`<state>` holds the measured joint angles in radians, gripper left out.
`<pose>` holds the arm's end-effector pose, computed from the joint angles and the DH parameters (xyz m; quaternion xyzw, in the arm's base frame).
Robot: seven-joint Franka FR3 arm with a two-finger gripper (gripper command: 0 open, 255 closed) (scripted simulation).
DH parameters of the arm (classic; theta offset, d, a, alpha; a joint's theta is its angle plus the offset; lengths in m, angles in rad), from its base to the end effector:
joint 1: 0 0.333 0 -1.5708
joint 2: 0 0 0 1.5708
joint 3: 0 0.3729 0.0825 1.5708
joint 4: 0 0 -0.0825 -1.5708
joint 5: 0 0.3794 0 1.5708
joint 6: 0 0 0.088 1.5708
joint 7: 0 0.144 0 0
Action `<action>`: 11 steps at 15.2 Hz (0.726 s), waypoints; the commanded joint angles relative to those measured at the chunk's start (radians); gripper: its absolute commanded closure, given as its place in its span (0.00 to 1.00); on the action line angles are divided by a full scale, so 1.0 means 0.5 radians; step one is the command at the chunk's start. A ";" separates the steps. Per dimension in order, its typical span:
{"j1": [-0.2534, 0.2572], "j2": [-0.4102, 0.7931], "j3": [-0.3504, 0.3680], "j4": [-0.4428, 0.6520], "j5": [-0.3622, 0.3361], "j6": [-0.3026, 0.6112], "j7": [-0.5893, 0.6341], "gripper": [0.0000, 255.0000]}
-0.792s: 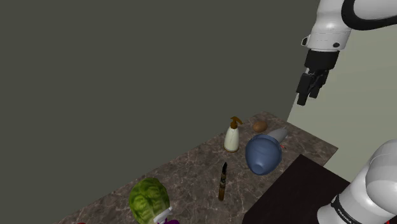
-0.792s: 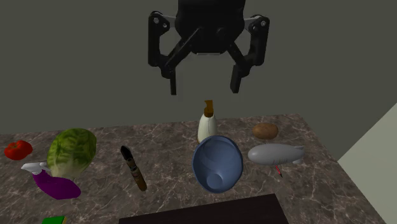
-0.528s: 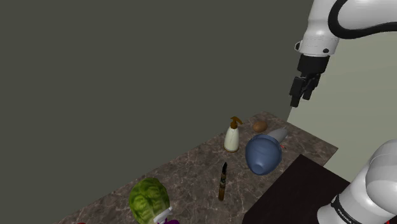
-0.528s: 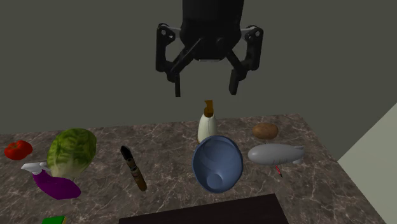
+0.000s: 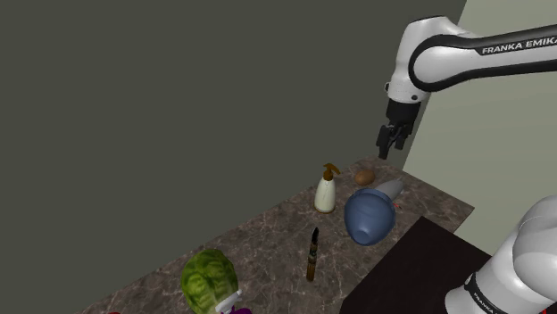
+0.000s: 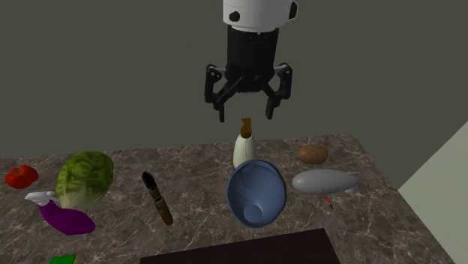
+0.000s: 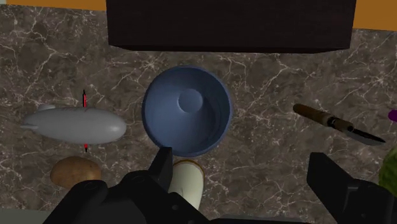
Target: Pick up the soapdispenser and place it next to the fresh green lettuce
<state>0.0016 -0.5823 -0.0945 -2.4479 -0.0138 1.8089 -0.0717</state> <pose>0.3291 -0.0363 0.5088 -0.9994 0.0003 0.0278 0.0214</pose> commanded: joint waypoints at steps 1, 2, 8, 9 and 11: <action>0.001 0.121 -0.019 0.002 -0.007 0.138 -0.028 0.00; 0.001 0.188 -0.028 0.008 -0.009 0.205 -0.042 0.00; 0.007 0.621 -0.081 0.107 0.002 0.576 -0.132 0.00; 0.008 0.696 -0.089 0.134 0.008 0.631 -0.148 0.00; 0.010 0.849 -0.103 0.196 0.025 0.734 -0.182 0.00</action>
<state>0.0057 -0.1903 -0.1436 -2.3587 -0.0047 2.1480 -0.1564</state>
